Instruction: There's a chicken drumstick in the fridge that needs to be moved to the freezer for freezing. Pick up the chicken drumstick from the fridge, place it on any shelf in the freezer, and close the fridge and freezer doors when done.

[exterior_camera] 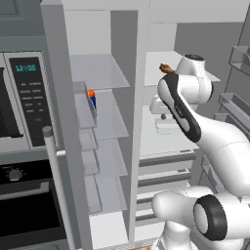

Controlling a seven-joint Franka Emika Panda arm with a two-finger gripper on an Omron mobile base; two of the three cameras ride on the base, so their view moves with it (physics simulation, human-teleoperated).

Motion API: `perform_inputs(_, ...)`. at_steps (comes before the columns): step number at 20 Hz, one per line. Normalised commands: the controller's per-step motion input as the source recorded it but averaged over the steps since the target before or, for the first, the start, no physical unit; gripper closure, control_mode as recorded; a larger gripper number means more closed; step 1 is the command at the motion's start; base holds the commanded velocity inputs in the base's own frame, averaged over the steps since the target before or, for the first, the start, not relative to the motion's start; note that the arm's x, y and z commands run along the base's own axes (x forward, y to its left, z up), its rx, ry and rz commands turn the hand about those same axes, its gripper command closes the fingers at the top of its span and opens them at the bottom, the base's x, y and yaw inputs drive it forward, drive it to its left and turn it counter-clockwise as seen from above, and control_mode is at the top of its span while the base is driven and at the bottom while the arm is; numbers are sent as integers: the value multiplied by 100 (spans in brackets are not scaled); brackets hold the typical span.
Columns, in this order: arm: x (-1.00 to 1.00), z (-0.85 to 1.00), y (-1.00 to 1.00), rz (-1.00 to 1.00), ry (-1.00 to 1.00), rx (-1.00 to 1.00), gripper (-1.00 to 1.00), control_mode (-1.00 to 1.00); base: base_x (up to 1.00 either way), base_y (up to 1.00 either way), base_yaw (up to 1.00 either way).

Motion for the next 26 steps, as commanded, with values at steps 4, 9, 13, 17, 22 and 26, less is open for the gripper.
perform_inputs(4,-46,0,0,0,-2,0,-100,-100,0,0,0)
perform_inputs(9,-65,0,0,0,-5,-3,-100,-100,0,0,0)
perform_inputs(13,-20,13,0,3,-22,-11,-100,-100,0,0,0)
perform_inputs(17,-4,34,-3,8,-24,-6,-100,-100,0,0,0)
perform_inputs(22,7,43,-23,4,-13,0,-100,-100,0,0,0)
perform_inputs(26,4,44,-19,0,-2,0,-100,-100,0,0,0)
